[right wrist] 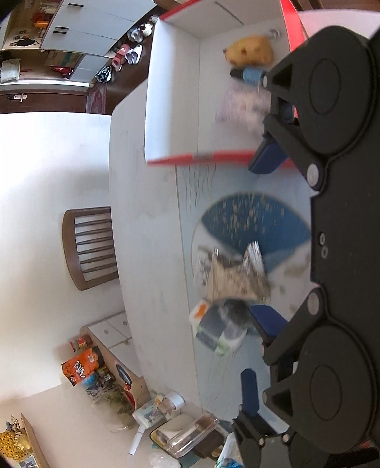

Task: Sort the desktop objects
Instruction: 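Withdraw both tools from the shoebox back toward the pile, then grasp the black bag with the left tool while the right tool grasps the silver snack bag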

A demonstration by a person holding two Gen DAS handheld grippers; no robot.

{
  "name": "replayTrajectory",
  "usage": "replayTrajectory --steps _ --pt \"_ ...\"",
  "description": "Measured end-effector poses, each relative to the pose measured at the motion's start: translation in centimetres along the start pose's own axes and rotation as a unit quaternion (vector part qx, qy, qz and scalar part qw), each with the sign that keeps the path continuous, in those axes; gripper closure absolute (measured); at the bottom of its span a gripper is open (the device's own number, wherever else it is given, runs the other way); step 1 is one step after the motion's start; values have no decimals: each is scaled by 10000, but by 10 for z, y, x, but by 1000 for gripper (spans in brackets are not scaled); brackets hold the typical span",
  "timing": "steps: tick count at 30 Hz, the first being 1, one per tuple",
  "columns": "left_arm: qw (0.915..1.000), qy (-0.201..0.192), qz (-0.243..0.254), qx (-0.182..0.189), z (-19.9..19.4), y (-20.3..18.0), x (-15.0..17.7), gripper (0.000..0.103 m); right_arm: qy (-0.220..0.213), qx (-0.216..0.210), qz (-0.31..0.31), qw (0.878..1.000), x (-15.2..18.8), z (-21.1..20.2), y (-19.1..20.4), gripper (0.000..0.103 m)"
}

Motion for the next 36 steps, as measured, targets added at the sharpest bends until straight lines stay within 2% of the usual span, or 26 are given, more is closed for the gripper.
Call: replayTrajectory --steps 8,14,17,25,36 --pt "9997 8 -211 -108 7 38 16 0 172 30 -77 9998 1 28 28 4" --pt "9986 38 -339 -404 16 49 25 0 351 30 -261 9990 1 42 31 4" --pt "9977 114 -462 -479 23 51 30 0 449 -7 -347 9984 -1 48 30 4" --pt "9953 194 -400 -861 40 45 38 0 720 -186 -452 9962 -4 75 18 4" --pt "9949 121 -202 -984 73 38 37 1 1104 -160 -389 9930 -2 121 1 5"
Point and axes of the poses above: each gripper's, at about its wrist camera, not at the fingertips, and z roughly the way its jaws point, y to its left, x to its underside, the point moved 4 cm from there along z, roughly the way its jaws point, and after that the axes turned 15 degrees about -x, right-handed, at the moved point
